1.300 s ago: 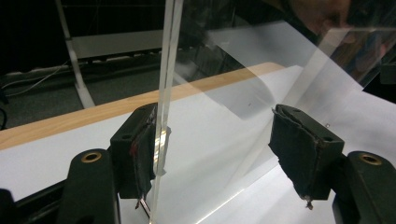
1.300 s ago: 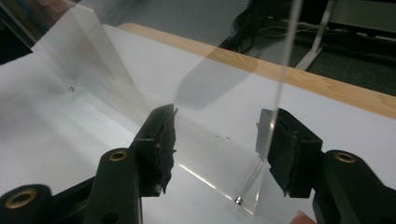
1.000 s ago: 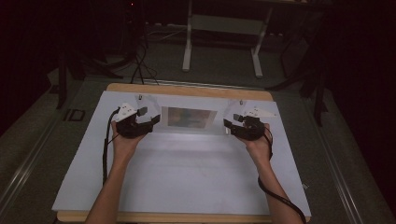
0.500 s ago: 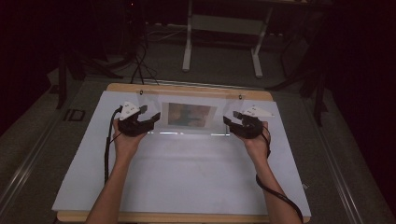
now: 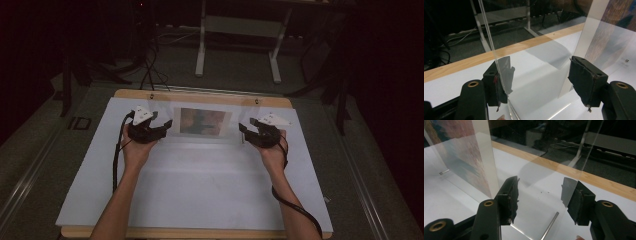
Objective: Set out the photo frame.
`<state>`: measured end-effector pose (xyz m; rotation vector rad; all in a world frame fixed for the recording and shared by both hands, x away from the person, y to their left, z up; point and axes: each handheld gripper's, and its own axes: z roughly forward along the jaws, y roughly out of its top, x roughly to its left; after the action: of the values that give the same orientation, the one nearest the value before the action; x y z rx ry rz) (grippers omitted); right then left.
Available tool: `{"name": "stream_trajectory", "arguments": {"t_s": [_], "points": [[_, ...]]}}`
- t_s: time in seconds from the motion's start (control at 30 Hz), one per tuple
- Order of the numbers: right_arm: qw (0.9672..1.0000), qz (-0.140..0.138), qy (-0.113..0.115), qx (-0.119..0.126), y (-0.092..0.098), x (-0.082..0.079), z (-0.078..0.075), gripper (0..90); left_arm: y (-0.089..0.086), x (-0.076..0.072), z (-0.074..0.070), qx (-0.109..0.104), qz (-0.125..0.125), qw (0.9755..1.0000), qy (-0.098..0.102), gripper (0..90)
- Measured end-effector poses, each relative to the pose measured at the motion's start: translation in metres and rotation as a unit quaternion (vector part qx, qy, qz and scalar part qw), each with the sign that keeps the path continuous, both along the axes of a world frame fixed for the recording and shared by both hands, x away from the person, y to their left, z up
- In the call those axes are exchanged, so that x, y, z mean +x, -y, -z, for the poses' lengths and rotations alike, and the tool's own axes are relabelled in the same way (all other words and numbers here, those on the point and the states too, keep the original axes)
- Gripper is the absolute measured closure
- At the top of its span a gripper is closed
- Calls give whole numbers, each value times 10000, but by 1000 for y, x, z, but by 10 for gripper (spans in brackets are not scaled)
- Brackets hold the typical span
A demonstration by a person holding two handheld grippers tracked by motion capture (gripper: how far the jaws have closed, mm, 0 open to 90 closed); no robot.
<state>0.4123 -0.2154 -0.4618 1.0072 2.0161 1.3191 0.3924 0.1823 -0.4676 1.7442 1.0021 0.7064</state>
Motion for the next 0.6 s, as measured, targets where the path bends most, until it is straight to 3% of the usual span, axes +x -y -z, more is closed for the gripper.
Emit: {"name": "stream_trajectory", "arguments": {"t_s": [0.6], "points": [[10000, 1, -30, 51, 7, -12, -12, 472, 4, -6, -10, -153, 78, 9996, -230, 339]]}}
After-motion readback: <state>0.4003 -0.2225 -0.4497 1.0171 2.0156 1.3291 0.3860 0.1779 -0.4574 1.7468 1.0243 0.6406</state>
